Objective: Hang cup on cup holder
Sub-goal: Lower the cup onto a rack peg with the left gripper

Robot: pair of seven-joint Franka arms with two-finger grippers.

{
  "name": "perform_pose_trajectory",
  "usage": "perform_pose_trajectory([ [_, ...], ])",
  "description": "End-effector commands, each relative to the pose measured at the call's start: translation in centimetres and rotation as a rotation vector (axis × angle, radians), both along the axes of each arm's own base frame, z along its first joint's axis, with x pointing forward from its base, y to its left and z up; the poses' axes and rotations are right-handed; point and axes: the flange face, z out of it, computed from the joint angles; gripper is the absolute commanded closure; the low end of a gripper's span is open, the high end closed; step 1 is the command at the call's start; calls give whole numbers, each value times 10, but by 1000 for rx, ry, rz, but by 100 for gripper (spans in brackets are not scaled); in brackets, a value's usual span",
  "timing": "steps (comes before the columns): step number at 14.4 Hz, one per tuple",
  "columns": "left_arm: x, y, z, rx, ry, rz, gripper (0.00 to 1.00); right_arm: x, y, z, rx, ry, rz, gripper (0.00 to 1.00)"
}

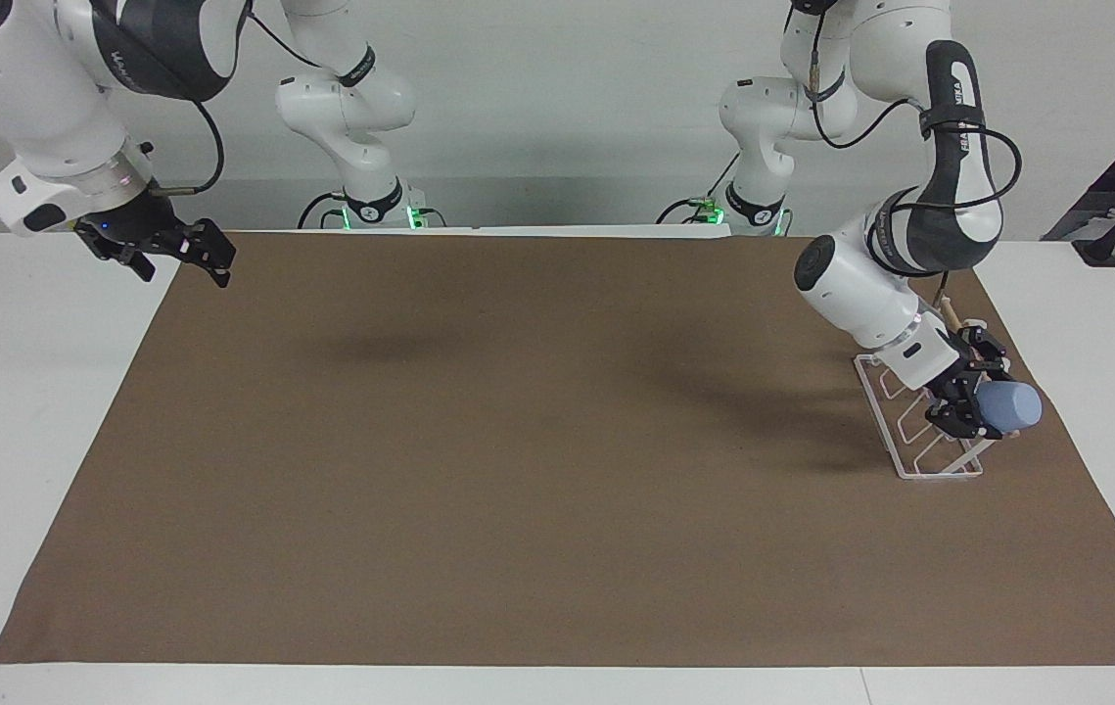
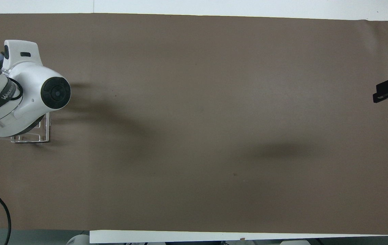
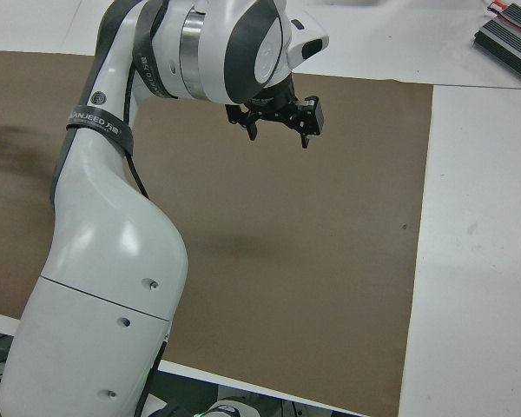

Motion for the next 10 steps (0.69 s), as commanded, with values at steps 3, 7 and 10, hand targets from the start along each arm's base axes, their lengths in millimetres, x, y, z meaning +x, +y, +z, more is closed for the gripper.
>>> perform_pose_trajectory([
  [3,-5,5,-4,-11,4,22,28,-5,-2,0,-19,-4,-12,1],
  [7,-6,4,-4,-20,9,52,0,-5,-3,0,-20,-6,-14,1],
  [10,-5,4,2,-24,3,47,0,-4,-2,0,-20,-7,-12,1],
])
